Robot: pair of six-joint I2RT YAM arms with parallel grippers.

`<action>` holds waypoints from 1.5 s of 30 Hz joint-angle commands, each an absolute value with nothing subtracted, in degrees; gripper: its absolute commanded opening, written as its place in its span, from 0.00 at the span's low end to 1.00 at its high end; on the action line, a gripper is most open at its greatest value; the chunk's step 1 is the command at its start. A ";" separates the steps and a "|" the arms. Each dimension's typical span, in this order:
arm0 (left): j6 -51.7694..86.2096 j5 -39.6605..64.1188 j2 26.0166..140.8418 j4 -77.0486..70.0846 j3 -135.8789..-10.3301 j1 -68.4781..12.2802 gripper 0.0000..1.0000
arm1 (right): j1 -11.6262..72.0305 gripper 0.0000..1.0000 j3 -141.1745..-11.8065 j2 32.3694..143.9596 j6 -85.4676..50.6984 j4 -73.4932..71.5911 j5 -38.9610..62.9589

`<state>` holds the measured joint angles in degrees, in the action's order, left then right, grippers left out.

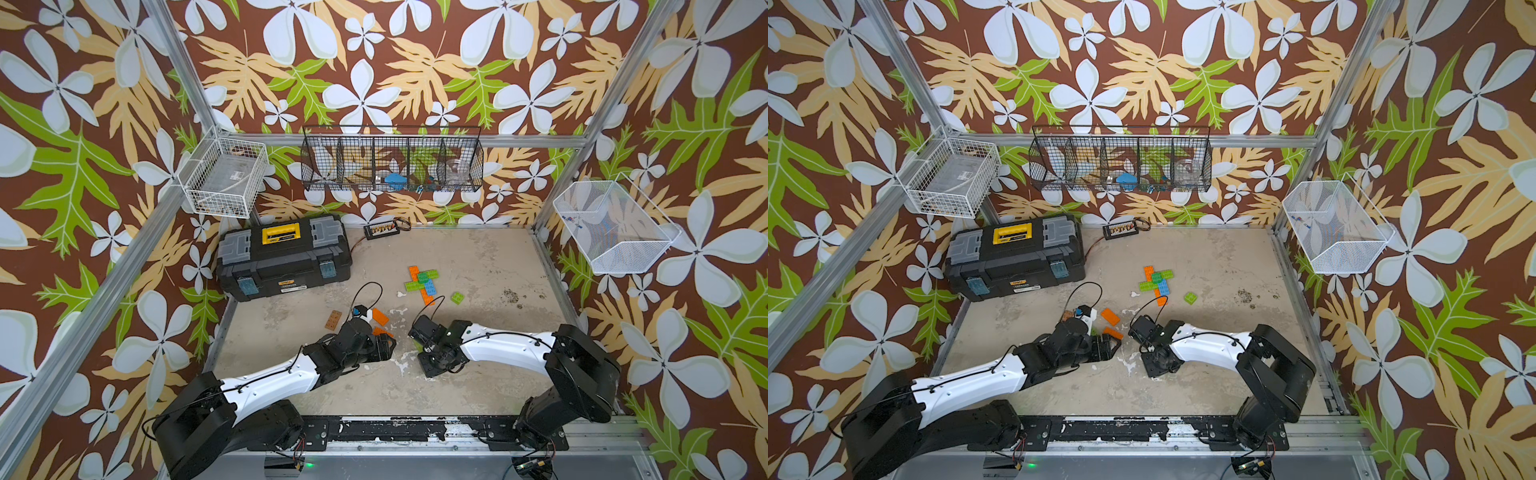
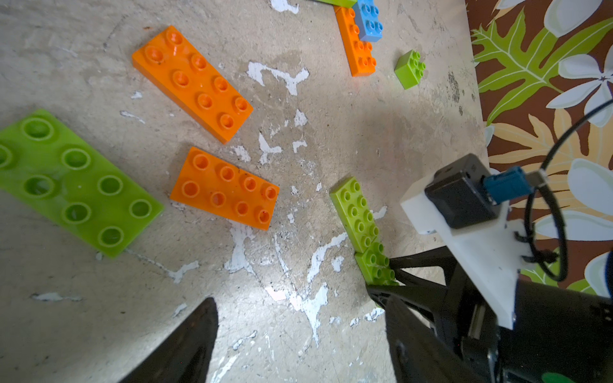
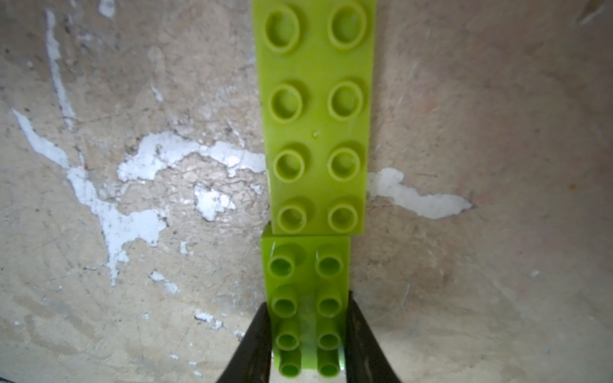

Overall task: Assemble a small pinwheel with lego
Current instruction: Assemble the lego brick with the lego brick.

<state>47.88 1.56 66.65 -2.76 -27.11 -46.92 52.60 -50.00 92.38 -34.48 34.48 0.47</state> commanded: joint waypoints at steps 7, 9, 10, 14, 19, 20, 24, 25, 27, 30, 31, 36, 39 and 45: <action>47.64 1.67 66.80 -3.12 -27.25 -46.93 0.80 | 52.56 0.29 -49.31 92.64 -35.05 36.74 -2.81; 47.63 1.63 66.80 -3.12 -27.16 -46.93 0.80 | 52.56 0.29 -49.15 92.46 -35.12 36.73 -2.65; 47.64 1.67 66.80 -3.15 -27.16 -46.93 0.80 | 52.56 0.29 -49.16 92.33 -35.13 36.78 -2.72; 47.77 1.58 66.63 -3.15 -26.98 -46.93 0.80 | 52.56 0.28 -49.35 91.79 -35.24 37.44 -2.86; 47.72 1.57 66.80 -3.27 -27.16 -46.93 0.80 | 52.56 0.28 -49.66 91.69 -34.98 37.38 -2.36; 47.72 1.56 66.84 -3.29 -27.15 -46.93 0.80 | 52.56 0.29 -49.66 91.67 -34.99 37.14 -2.37; 47.72 1.76 67.15 -3.30 -27.25 -46.93 0.80 | 52.56 0.29 -49.68 92.61 -34.97 36.27 -1.57; 47.64 1.76 67.23 -3.33 -27.25 -46.93 0.80 | 52.56 0.29 -49.52 92.64 -34.82 35.83 -1.07; 47.55 1.76 67.14 -3.34 -27.25 -46.93 0.80 | 52.51 0.30 -49.40 92.56 -34.85 35.35 -0.40; 47.55 1.73 67.19 -3.32 -27.18 -46.93 0.80 | 52.55 0.30 -49.37 92.37 -34.87 35.10 -0.02; 47.63 1.76 67.24 -3.33 -27.16 -46.93 0.80 | 52.56 0.31 -49.39 92.45 -34.72 35.12 -0.05; 47.72 1.76 67.24 -3.41 -27.29 -46.92 0.80 | 52.55 0.42 -49.50 93.08 -34.65 34.89 0.00; 47.64 1.68 67.07 -3.25 -27.46 -46.93 0.80 | 52.56 0.54 -49.66 92.61 -34.78 35.07 -0.26; 47.23 0.29 65.92 -1.92 -28.18 -46.42 0.81 | 52.55 0.62 -51.55 91.23 -35.09 36.56 -2.32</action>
